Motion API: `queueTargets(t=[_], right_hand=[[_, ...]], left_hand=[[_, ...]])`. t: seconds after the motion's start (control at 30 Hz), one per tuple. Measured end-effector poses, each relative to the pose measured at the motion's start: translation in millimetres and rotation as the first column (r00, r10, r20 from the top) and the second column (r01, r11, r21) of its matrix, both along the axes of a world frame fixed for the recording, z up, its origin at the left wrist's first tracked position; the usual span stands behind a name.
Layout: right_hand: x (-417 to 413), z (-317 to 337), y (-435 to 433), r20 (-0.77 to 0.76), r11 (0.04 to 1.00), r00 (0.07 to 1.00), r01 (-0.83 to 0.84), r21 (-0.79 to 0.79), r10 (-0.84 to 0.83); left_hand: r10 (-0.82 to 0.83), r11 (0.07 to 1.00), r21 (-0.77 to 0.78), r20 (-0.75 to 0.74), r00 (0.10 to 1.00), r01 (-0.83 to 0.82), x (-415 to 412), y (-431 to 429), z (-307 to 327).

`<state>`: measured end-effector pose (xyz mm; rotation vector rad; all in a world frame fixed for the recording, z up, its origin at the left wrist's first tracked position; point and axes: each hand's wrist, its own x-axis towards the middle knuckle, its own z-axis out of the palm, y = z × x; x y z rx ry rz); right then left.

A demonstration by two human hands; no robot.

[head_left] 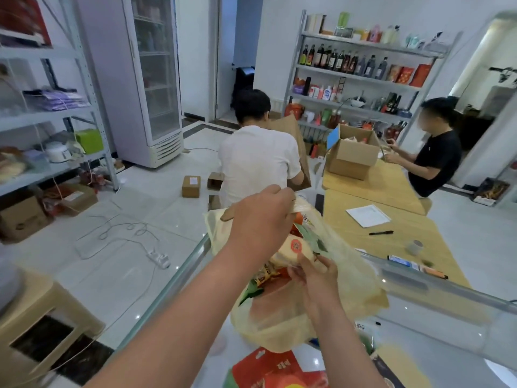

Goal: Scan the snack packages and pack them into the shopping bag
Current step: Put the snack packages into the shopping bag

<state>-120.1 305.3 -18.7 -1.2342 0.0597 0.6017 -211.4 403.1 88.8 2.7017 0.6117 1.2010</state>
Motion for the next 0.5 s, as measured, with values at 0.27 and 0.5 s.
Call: queueTargets(t=[0.27,0.5], right_hand=[[7.0,-21.7,57.0,0.148,0.835,0.900,-0.304,-0.458,0.409],[-12.3,-23.1,62.1,0.379,0.724,0.773,-0.146,-0.674,0.509]], left_hand=[[0.007,0.999,0.034,0.112,0.994,-0.011,-3.3,6.4,-0.8],[0.003,0.998,0.057,0.108,0.994,-0.009,-7.1,4.7,-2.6]])
